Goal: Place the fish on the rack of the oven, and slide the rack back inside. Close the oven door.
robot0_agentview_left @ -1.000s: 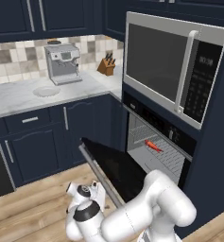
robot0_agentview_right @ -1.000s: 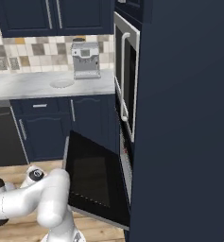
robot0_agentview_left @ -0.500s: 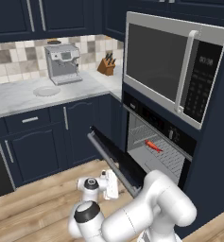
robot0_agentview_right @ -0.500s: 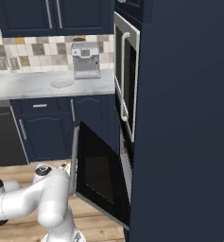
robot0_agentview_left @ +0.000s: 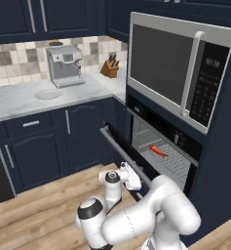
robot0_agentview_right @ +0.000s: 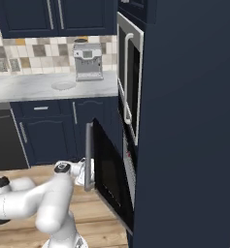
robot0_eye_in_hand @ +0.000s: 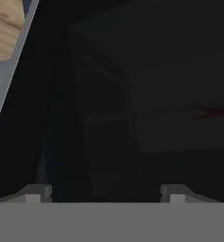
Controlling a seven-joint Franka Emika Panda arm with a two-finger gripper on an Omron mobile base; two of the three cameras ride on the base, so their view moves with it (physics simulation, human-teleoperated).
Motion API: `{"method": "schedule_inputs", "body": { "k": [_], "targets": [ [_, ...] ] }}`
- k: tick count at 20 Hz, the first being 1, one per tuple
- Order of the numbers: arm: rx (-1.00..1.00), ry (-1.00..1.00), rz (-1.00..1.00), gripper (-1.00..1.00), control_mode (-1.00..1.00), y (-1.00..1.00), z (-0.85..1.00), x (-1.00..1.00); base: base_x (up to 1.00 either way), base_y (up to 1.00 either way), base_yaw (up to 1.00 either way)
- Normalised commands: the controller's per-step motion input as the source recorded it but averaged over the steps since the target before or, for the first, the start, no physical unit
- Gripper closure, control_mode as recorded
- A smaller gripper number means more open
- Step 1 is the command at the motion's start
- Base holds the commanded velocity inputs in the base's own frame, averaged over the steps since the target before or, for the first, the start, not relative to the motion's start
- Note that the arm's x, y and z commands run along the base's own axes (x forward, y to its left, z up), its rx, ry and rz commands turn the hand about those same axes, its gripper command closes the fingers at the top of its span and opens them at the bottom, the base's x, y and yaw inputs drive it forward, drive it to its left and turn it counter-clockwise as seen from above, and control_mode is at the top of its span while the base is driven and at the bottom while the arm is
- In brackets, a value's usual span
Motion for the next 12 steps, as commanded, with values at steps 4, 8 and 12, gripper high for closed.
{"method": "schedule_inputs", "body": {
  "k": [4,8,12],
  "targets": [
    [0.00,0.21,-0.17,-1.00,-1.00,-1.00,0.06,1.00,0.00,0.00,0.00],
    [0.00,0.21,-0.09,-1.00,-1.00,-1.00,-0.21,1.00,0.00,0.00,0.00],
    [0.00,0.24,-0.03,-1.00,-1.00,-1.00,-0.61,1.00,0.00,0.00,0.00]
  ]
}}
